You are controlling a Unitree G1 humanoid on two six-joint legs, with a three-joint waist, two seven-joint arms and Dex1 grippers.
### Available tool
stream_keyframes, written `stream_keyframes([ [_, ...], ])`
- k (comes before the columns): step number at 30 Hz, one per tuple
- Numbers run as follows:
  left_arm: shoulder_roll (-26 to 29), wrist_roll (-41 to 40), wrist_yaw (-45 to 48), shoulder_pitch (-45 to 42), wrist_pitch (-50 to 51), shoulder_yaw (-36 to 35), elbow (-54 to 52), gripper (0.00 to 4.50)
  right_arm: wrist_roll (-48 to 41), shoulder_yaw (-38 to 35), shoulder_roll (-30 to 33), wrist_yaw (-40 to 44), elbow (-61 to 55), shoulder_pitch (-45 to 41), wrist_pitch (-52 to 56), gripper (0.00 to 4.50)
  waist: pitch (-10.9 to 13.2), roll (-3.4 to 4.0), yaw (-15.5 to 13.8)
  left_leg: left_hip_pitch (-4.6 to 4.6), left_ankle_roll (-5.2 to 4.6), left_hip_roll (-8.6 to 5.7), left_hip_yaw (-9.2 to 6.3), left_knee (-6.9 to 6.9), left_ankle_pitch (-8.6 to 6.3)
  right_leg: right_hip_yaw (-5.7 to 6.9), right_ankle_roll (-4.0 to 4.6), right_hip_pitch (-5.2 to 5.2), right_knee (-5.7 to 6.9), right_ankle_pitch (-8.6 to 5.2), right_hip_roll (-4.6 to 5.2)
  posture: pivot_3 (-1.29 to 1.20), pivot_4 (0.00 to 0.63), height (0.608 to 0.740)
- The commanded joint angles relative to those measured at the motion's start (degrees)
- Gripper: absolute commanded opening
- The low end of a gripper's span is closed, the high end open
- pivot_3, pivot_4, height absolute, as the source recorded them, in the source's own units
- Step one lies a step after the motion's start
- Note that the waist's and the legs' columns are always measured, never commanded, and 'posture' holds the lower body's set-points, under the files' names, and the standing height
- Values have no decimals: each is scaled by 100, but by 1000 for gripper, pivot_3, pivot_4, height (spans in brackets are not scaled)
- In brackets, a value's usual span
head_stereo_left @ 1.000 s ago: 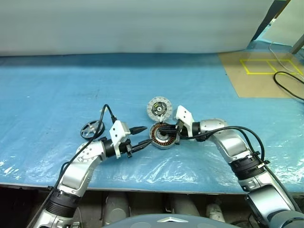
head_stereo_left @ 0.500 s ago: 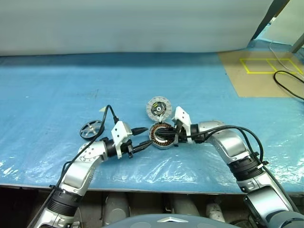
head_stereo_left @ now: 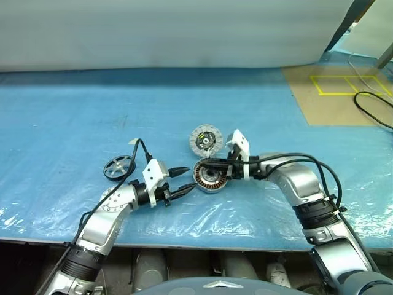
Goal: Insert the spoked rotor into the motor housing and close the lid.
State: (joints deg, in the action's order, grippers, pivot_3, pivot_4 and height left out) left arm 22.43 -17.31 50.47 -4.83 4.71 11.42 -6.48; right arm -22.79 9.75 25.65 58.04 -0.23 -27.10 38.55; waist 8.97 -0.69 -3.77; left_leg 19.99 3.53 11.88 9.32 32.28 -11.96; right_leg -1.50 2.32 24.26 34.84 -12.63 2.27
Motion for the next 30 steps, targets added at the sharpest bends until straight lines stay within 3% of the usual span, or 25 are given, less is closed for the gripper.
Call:
stream_keyframes([
  [1,-12,15,50,-54,-142,-14,-52,2601,-52,-7,101,-14,-310,100,1,26,0,0,-2,0,0,0,0,-1,0,0,0,0,-1,0,0,0,150,740],
  [12,-63,57,68,-68,-203,5,48,2601,839,789,498,69,-25,510,-801,26,0,0,7,-1,0,-1,1,4,-1,-3,0,-7,0,0,2,0,150,740],
  [25,-102,82,52,-92,-208,15,61,2601,-88,44,148,56,-300,107,-71,26,0,0,3,0,0,0,0,4,0,-1,0,-2,0,0,1,0,150,740],
  [30,-102,96,70,-112,-224,3,109,2601,876,874,506,117,-59,387,-834,26,0,0,-18,-1,0,-1,0,4,0,-1,0,-2,-1,0,3,0,150,740],
])
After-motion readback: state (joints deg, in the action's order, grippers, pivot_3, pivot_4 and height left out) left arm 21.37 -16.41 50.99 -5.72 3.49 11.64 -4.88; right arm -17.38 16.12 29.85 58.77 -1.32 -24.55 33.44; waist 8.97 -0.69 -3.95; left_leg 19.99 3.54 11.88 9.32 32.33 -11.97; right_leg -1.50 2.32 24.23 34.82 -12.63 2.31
